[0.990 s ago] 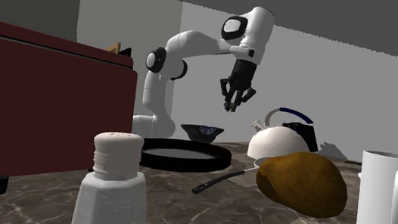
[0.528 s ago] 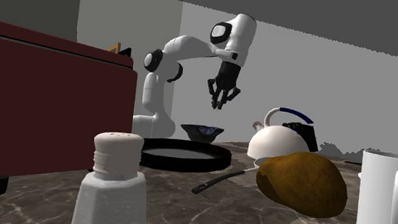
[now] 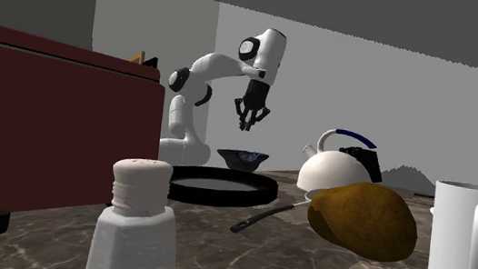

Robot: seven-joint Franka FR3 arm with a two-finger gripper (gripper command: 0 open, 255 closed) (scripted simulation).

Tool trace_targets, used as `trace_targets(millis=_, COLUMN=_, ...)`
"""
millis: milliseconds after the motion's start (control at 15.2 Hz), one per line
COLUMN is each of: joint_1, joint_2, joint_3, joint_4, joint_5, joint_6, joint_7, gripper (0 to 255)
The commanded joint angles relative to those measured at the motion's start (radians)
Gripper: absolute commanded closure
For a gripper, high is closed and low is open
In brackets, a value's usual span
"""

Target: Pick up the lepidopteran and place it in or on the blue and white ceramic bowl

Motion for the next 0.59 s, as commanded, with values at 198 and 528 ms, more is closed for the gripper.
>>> trace_targets(millis=198, joint_1=0.017, joint_2=-0.059, joint_3=0.001, joint_4=-0.093, joint_5=0.021, joint_6=0.036, joint_7=0.001, gripper=255)
trace_targets(millis=528, joint_1=0.023, joint_2=-0.075, joint_3=0.010, joint_4=-0.172, joint_5=0.031, joint_6=0.098, joint_7=0.000, gripper=255)
